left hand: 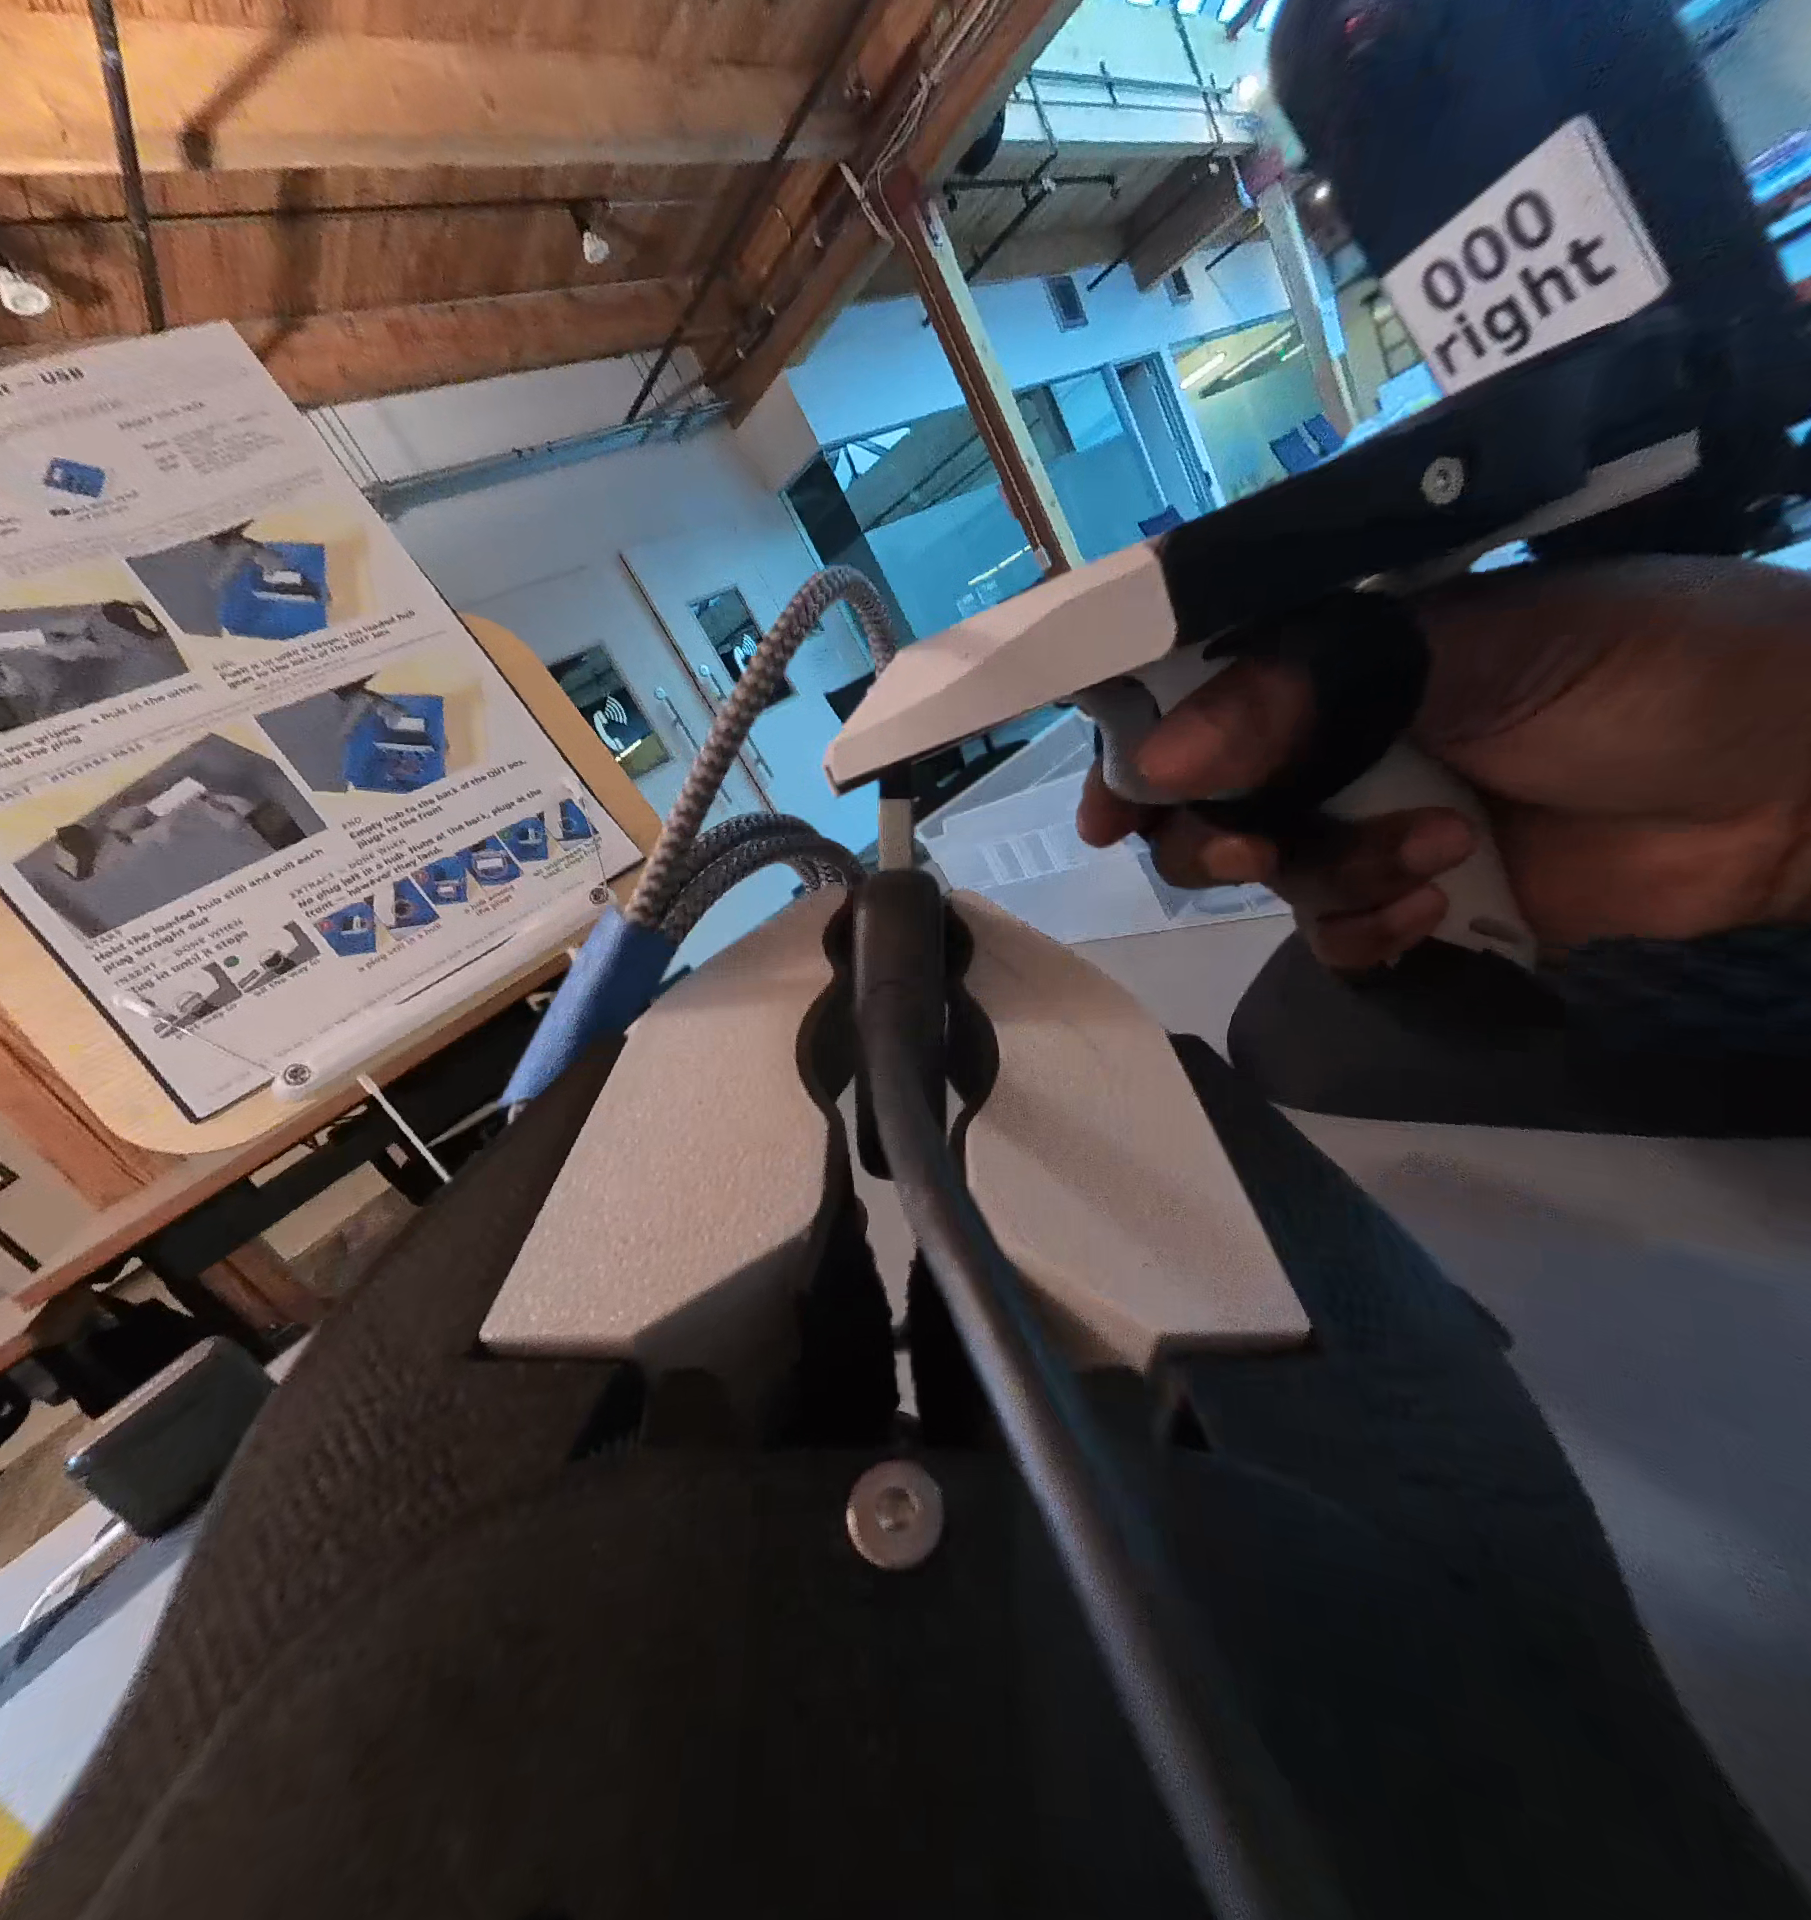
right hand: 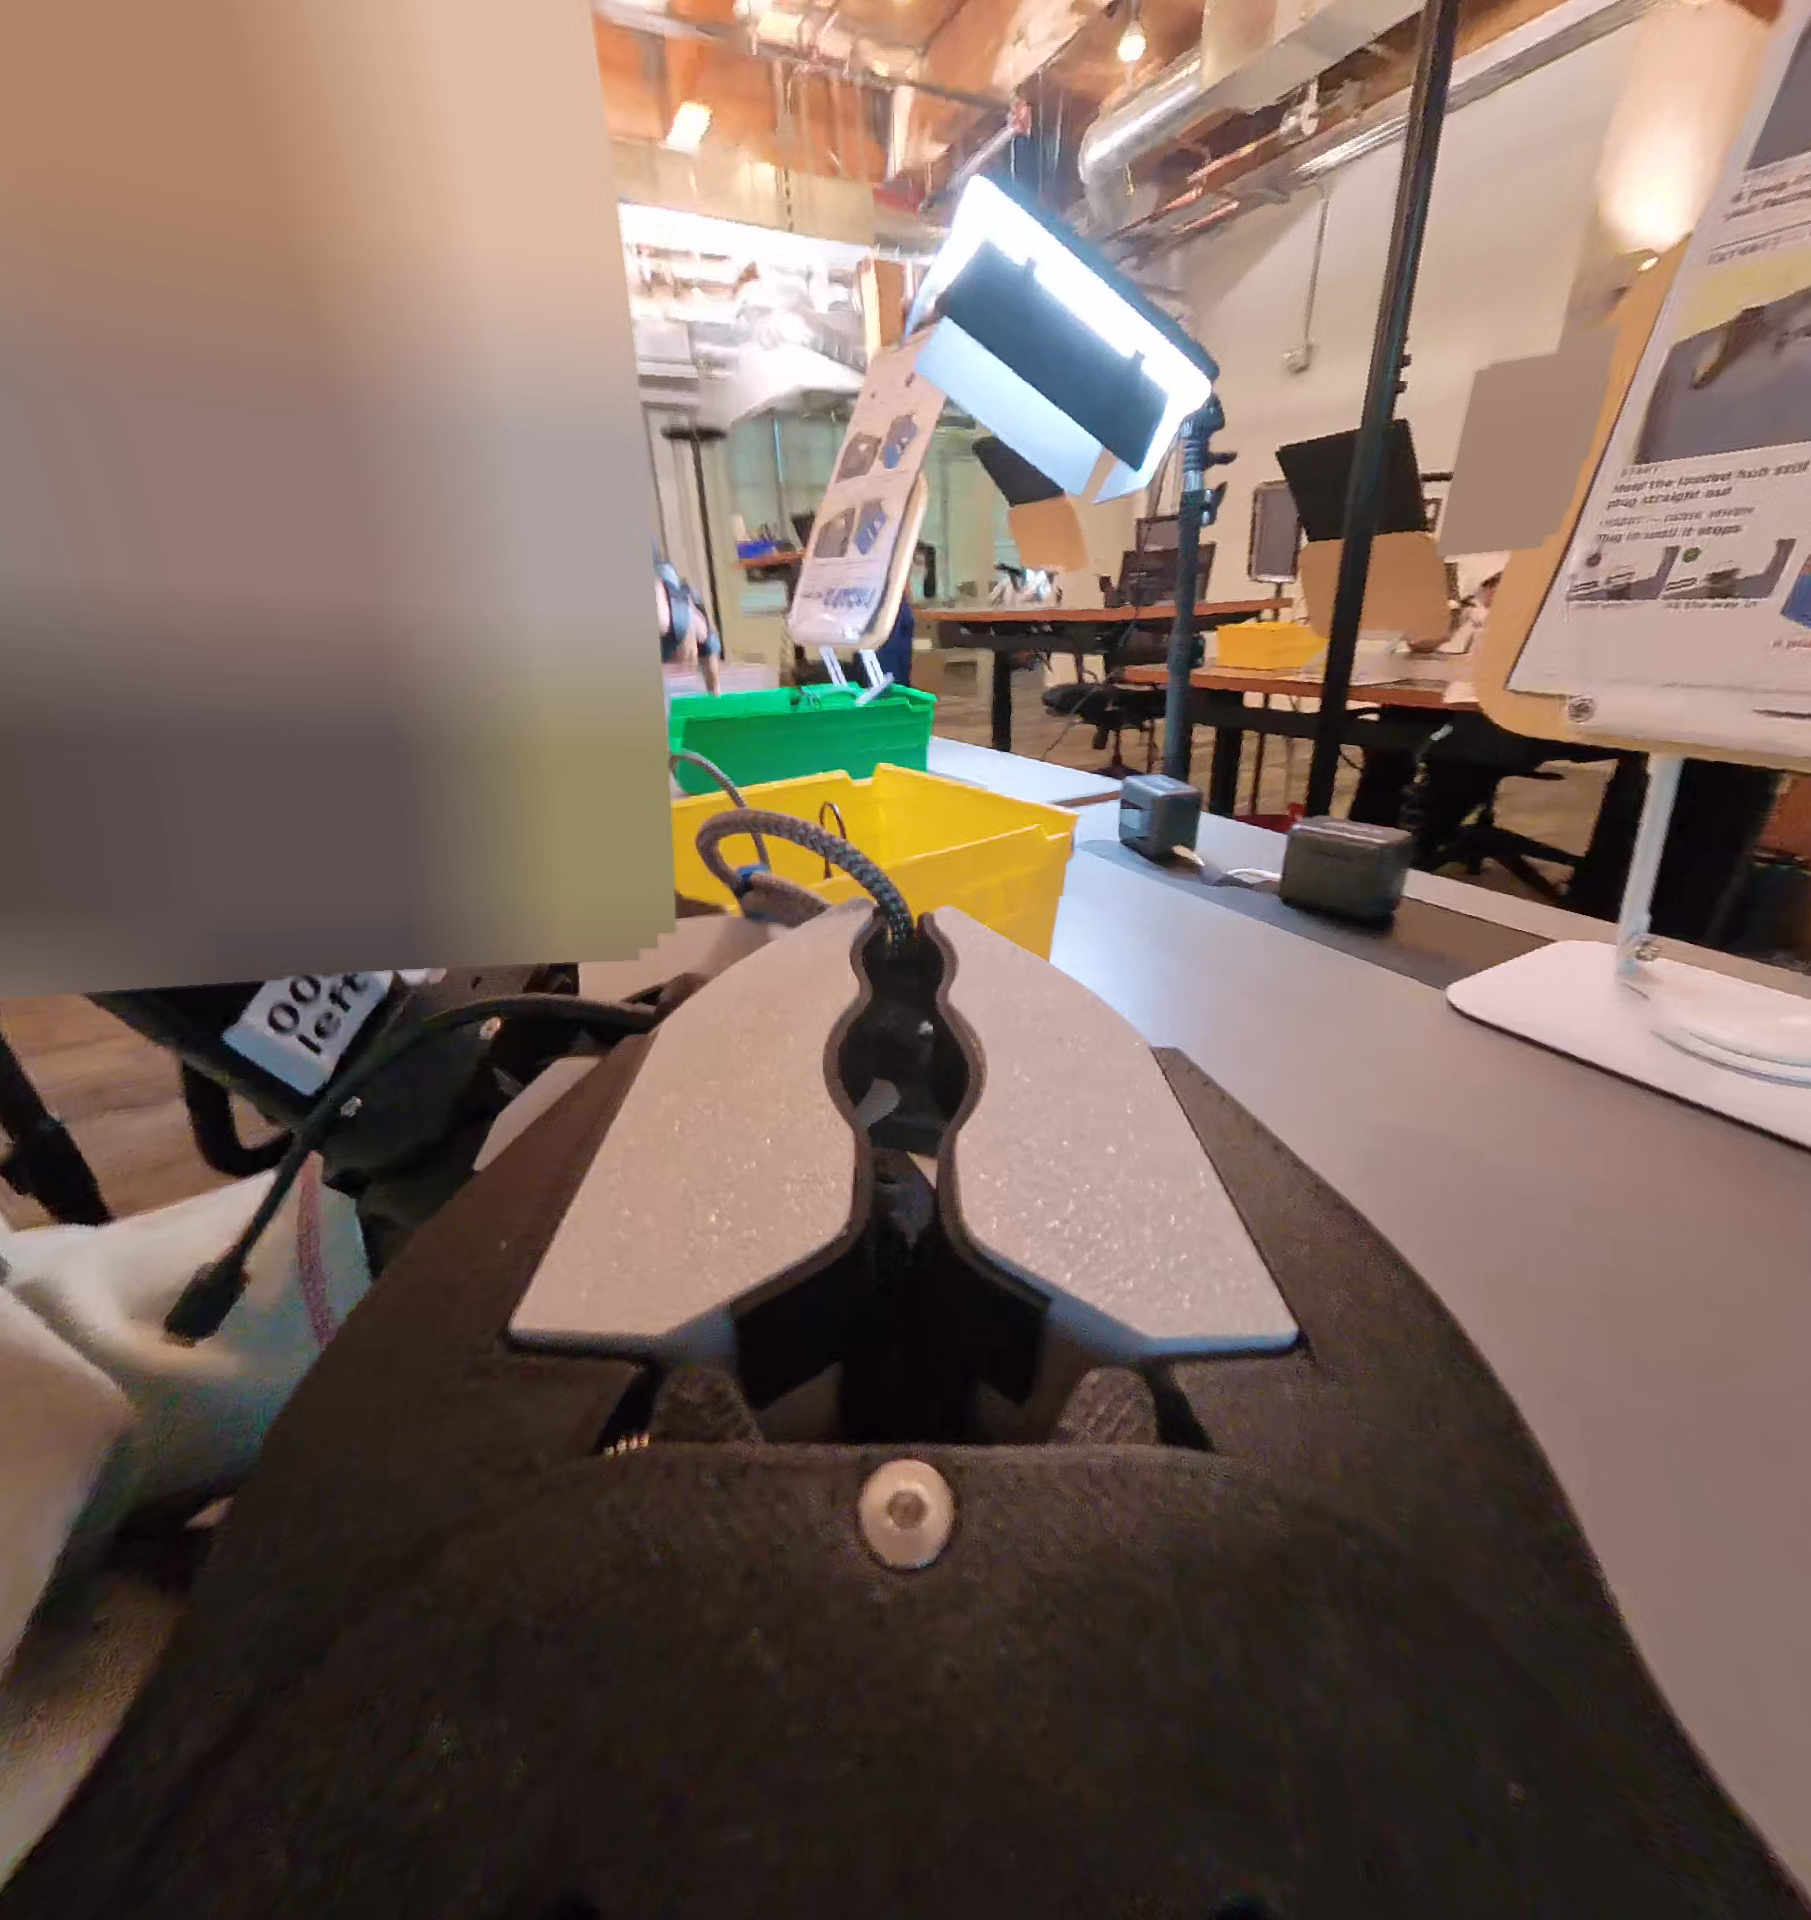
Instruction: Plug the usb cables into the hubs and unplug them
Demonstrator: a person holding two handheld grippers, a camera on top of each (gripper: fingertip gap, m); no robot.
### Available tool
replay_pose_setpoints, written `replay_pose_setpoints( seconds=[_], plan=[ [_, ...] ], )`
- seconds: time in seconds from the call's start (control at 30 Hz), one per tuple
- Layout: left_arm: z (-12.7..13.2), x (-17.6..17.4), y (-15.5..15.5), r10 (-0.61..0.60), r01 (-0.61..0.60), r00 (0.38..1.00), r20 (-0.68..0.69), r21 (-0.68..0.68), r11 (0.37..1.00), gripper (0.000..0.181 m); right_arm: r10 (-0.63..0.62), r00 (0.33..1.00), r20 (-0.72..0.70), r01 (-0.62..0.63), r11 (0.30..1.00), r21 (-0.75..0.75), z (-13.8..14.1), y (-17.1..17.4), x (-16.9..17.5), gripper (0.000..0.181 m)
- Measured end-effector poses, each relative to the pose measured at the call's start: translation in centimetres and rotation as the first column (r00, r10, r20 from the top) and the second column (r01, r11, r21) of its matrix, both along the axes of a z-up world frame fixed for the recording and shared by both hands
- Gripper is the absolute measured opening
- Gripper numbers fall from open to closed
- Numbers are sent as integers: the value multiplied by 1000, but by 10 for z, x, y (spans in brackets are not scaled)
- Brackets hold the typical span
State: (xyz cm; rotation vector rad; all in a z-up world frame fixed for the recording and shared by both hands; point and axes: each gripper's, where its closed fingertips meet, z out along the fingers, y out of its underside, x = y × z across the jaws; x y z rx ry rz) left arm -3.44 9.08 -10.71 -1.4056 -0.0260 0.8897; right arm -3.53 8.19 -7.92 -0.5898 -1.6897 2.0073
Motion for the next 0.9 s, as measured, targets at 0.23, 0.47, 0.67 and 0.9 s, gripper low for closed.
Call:
replay_pose_setpoints(
  seconds=[0.23, 0.47, 0.67, 0.9],
  plan=[
    [-2, 0, -2, -14, 14, 1000, -3, -4, 1000, 13, 48, 999, 22, -47, 999, -28, -1, -1, -1, 5],
    [-4, 2, -1, -27, 27, 1000, -15, -27, 999, 13, -154, 988, -23, 146, 967, -209, 38, 91, -14, 5],
    [2, 0, -7, -27, 27, 1000, 4, 34, 999, 13, -439, 885, -155, 402, 889, -220, 89, 189, 13, 5],
    [7, -2, -12, -31, 29, 999, 26, 86, 996, 12, -738, 638, -221, 692, 675, -256, 141, 308, 51, 5]
  ],
)
